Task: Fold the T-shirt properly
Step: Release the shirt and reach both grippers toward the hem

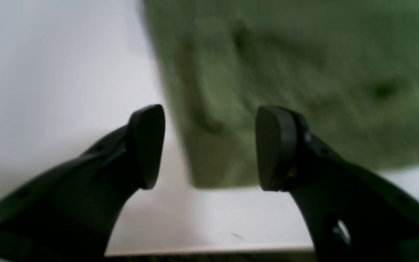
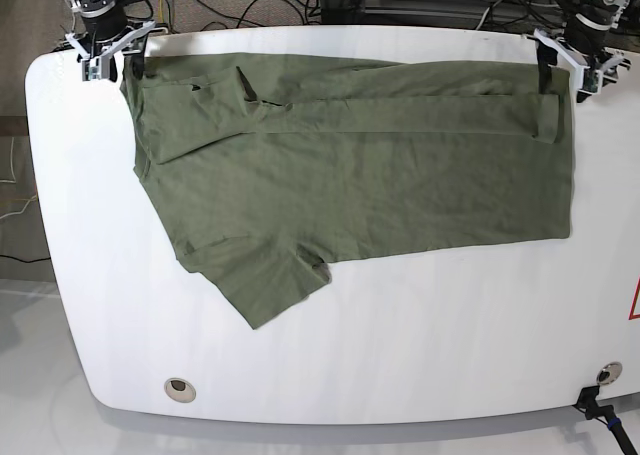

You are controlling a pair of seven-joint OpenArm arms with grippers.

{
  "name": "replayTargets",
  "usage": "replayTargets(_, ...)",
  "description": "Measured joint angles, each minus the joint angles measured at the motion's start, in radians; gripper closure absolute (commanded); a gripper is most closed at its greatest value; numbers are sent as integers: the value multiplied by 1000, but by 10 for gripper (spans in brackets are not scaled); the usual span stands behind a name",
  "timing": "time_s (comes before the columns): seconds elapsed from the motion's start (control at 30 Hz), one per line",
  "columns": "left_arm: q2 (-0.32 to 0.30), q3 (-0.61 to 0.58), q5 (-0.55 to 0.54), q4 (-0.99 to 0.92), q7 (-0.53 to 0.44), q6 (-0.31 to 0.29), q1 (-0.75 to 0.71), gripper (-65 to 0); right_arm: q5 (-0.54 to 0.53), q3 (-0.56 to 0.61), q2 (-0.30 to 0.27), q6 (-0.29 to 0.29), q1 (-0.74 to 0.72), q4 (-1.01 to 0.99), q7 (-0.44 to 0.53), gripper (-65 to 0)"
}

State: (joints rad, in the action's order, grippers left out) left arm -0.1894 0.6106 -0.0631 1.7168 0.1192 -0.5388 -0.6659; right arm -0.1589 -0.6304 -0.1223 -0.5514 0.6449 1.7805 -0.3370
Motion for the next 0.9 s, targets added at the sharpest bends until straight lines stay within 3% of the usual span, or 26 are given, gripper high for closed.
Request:
replayTargets(0.23, -3, 30, -70, 104, -10, 3, 35, -371, 3, 0, -3, -6, -13, 99, -44, -260)
replayTargets(0.47, 21, 26, -65, 101, -6, 4, 166, -371, 2, 29, -3, -6, -199, 104, -124, -260)
replayTargets(0.57, 49, 26, -61, 95, 24, 4, 228, -371, 4, 82, -2, -20, -269, 103, -148, -259)
replayTargets(0.7, 54, 27, -56, 91, 139, 5, 312, -371, 3, 120, 3, -12, -369, 80, -220, -259)
replayTargets(0.9, 52, 26, -53, -31, 179, 11, 449, -371, 6, 123, 2, -7, -538, -80, -222, -260)
